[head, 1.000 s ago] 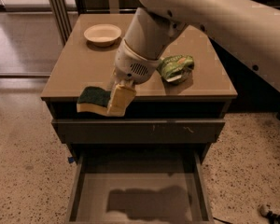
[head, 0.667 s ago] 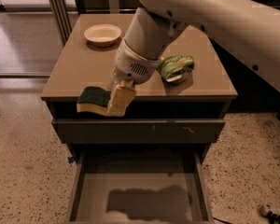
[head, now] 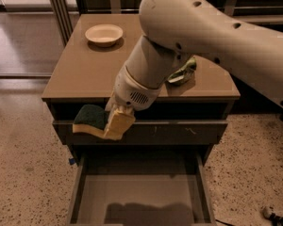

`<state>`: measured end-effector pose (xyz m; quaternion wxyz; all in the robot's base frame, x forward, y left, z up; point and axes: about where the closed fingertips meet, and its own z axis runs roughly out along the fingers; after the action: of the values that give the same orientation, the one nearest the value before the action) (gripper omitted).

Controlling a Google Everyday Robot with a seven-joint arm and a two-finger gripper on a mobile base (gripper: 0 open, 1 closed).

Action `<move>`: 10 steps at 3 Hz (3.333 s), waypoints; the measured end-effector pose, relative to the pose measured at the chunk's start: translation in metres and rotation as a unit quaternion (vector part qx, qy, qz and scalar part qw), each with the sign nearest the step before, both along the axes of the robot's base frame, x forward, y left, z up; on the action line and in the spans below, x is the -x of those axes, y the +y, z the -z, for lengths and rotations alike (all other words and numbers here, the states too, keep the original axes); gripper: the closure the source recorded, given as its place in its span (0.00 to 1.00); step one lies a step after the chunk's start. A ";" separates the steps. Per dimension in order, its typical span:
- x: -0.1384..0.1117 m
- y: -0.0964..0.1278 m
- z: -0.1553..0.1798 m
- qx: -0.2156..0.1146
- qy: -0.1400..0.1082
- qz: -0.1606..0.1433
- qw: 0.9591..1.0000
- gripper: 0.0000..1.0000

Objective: Place sponge into middle drawer

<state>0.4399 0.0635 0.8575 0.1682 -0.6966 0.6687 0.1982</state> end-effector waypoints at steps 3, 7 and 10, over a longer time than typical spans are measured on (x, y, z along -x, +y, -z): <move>0.031 -0.012 0.092 -0.005 0.017 0.020 1.000 1.00; 0.012 -0.045 0.170 0.036 0.011 0.091 0.995 1.00; 0.018 -0.058 0.214 0.091 -0.017 0.150 0.984 1.00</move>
Offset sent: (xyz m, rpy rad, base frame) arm -0.0377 -0.0091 -0.1021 0.0251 0.0611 -0.0401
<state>0.4221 0.0052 0.6438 0.1436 -0.6040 0.7779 0.0972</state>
